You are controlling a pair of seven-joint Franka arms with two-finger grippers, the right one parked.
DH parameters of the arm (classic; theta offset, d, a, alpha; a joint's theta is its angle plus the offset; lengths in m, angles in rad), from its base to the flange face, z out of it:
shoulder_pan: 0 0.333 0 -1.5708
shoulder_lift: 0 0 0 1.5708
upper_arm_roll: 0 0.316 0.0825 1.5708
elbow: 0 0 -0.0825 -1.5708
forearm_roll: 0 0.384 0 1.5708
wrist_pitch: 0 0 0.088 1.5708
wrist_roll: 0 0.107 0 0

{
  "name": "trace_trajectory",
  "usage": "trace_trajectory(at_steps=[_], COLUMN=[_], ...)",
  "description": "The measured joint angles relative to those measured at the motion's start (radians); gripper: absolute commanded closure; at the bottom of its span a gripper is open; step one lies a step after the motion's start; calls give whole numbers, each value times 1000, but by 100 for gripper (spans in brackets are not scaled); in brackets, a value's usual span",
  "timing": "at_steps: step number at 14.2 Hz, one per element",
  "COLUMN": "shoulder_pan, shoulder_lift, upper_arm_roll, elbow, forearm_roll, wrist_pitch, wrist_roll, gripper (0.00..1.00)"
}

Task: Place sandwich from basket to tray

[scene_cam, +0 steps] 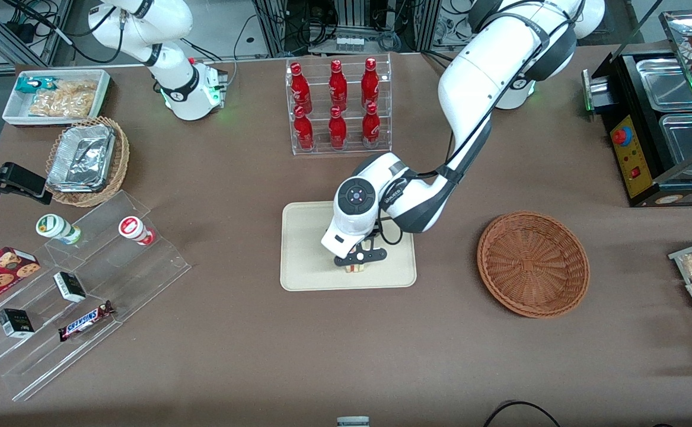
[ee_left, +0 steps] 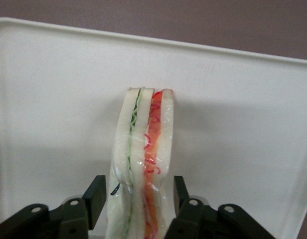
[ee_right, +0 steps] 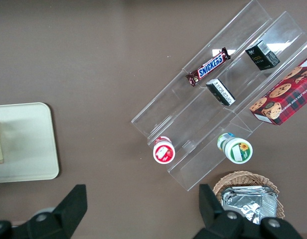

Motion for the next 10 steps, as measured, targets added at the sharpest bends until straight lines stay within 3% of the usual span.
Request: trace_trajectory(at_steps=[5,8,10], shoulder_pan=[6,77,173], shoulder_lift=[-87,-262,-399], upper_arm_roll=[62,82,83], elbow=[53,-22,-104], forearm_roll=[5,4,-30], wrist_pitch=[-105,-210,-296], wrist_roll=[-4,14,121], gripper=[0,0,0])
